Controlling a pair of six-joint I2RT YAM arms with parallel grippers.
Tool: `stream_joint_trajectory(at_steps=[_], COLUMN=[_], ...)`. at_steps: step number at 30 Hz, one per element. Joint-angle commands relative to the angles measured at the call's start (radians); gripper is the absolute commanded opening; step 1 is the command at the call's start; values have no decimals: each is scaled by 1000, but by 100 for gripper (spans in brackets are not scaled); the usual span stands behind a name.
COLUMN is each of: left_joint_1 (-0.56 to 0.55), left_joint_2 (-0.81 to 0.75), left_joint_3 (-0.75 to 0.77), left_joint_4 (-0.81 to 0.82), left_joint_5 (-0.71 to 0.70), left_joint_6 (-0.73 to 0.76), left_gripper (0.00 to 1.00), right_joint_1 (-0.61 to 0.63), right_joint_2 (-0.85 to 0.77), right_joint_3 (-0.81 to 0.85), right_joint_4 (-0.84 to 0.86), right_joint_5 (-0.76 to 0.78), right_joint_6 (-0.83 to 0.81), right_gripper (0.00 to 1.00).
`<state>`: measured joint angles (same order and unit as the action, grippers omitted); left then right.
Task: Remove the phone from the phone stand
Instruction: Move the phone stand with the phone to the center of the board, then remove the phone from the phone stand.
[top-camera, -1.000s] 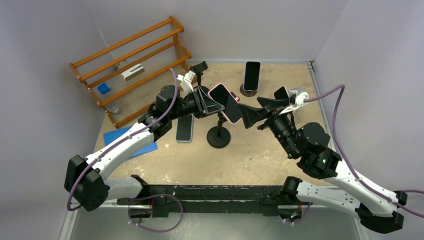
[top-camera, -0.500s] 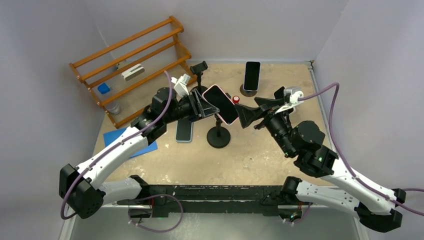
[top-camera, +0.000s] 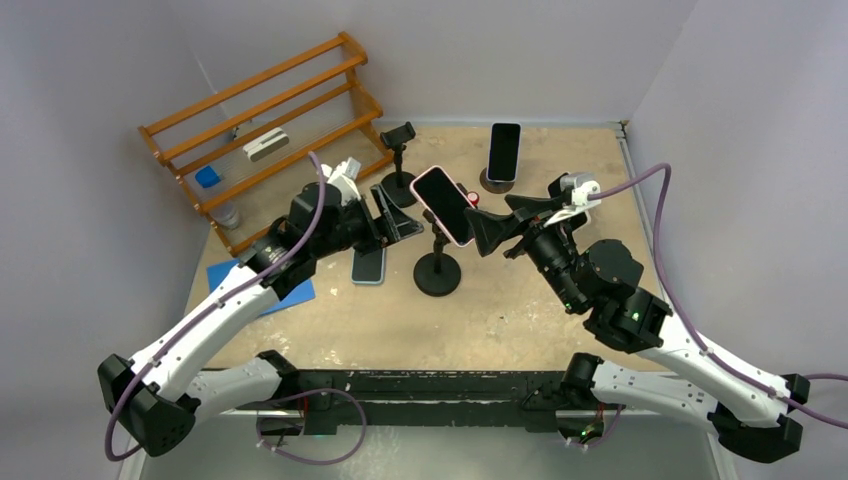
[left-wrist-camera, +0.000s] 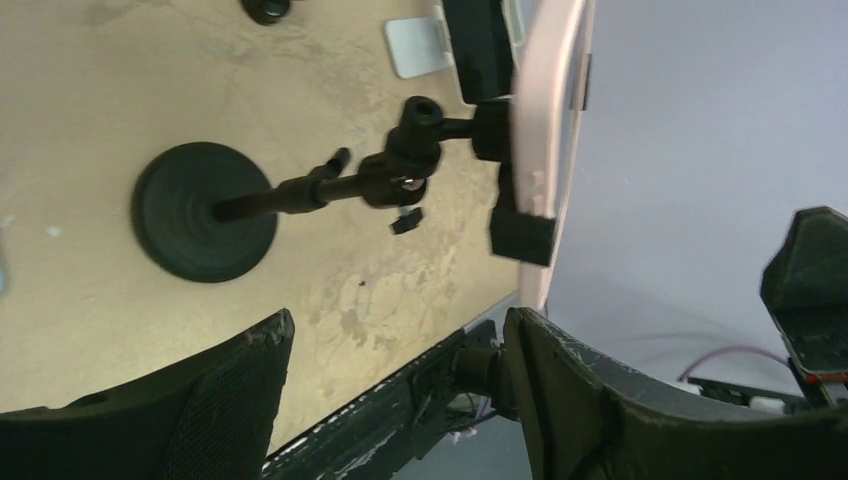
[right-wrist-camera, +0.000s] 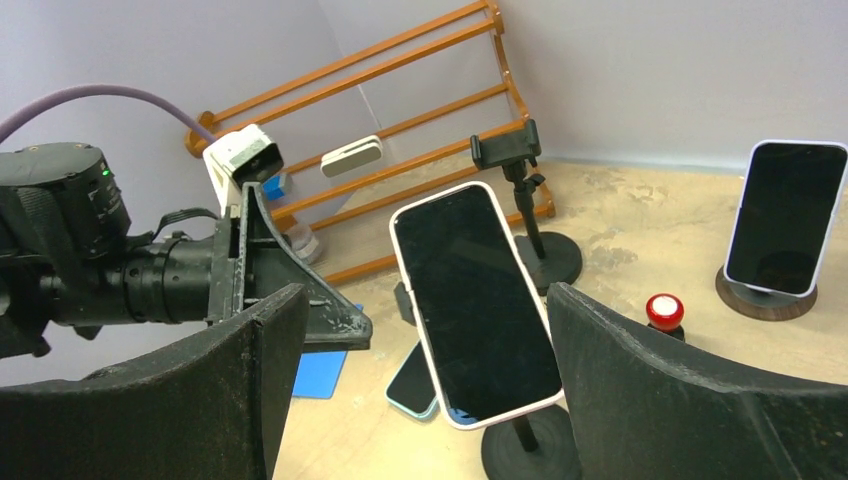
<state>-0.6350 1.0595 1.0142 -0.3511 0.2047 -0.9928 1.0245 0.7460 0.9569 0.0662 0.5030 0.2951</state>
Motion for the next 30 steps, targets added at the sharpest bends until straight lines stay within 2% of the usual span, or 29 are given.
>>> stream_joint_trajectory(at_steps=[1,8,15,21,23,25,27,30], left_joint_1=[6,6,6,5,6,6,6,5], left_joint_2=[-35,112,250,343,367,377,343,252], left_joint_3=[77,237,365,425,440,443,418,357], left_joint_4=[-178,-558,-764,-812,-793,-803,-720,-483], left_joint_5=[-161,-409,-582,-688,-708,-743,-728,-648], left_joint_6=[24,-100,-176,-100,-14,-24,42,207], left_gripper=[77,84,90,96,98,100,100,100], right_joint_1=[0,0,-1,0,-1,0,0,0], right_joint_2=[-8,-3,0,34,50,65,77,90], right_joint_3=[26,33,53,77,81,86,88,92], right_joint_4=[55,57,52,55,59,58,57,49], right_joint_5=[-10,-17,-8,-6,-6,-6,-4,-4], right_joint_6=[-13,-14,-34,-54,-57,-60,-62,-69], right_gripper=[90,90,90,90,90,90,90,90])
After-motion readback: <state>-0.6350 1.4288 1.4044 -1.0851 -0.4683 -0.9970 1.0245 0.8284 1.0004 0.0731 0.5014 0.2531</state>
